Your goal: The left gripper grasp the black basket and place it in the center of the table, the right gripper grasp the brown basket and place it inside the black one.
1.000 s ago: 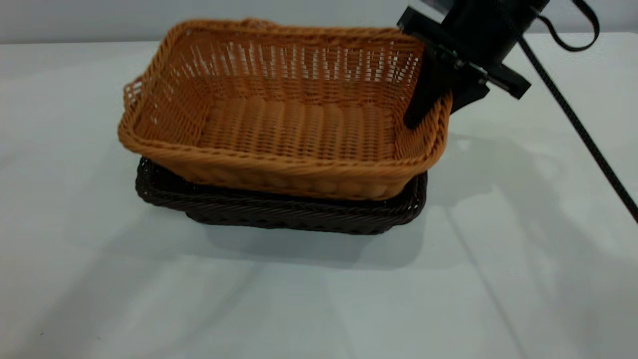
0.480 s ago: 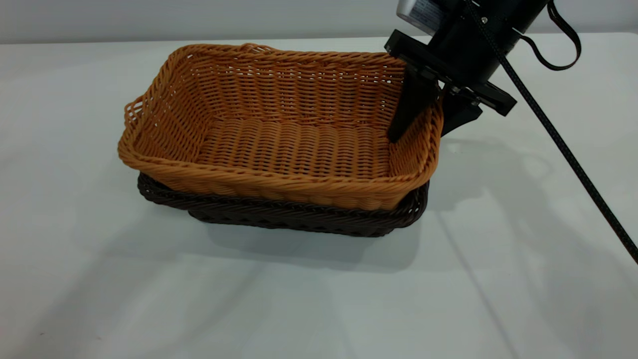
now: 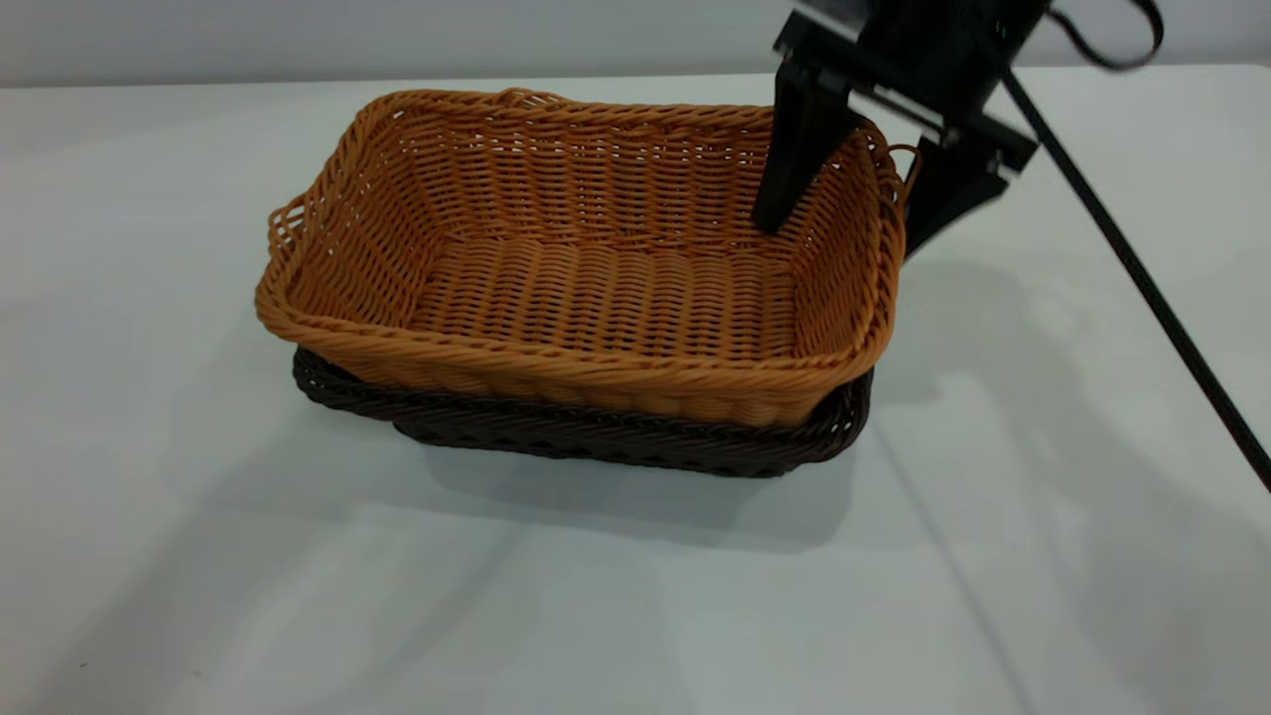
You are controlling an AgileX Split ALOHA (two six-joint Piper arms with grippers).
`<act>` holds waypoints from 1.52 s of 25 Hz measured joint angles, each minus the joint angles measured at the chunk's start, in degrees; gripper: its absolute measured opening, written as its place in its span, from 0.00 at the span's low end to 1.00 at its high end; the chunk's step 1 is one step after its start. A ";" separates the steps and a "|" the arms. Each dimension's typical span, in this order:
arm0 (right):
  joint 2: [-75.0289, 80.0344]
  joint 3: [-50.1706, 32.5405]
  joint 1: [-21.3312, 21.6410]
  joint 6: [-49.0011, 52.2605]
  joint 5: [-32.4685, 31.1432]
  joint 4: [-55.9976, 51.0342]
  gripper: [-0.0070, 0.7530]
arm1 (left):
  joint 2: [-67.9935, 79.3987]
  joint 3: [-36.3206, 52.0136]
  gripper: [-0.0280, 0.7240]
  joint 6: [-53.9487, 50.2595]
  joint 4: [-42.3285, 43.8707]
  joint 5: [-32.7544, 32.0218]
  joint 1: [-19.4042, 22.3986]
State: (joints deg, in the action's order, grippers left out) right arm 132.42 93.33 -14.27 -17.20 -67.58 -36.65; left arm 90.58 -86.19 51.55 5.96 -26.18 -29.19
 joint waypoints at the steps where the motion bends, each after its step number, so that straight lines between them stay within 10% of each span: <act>1: 0.00 1.28 0.00 0.95 -0.07 1.42 0.80 | -0.38 0.00 0.55 0.00 0.00 0.00 0.00; 13: -13.36 7.18 -0.40 8.93 -1.36 11.57 0.76 | -8.82 0.00 0.55 -1.83 0.02 -5.18 0.00; 22: -43.85 3.60 -0.47 9.20 -3.30 21.09 0.76 | -22.20 0.00 0.55 -24.21 3.24 -26.54 0.00; 27: -60.09 -6.63 -0.47 10.41 -4.01 26.63 0.76 | -26.12 0.08 0.55 -37.79 7.93 -40.76 0.00; 38: -85.17 -45.65 -0.47 14.70 -3.86 28.08 0.76 | -30.98 19.14 0.55 -53.18 4.05 -40.69 0.00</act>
State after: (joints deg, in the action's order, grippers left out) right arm 47.25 47.68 -14.74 -2.51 -71.43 -8.57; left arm 59.60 -67.05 -1.63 10.01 -66.87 -29.19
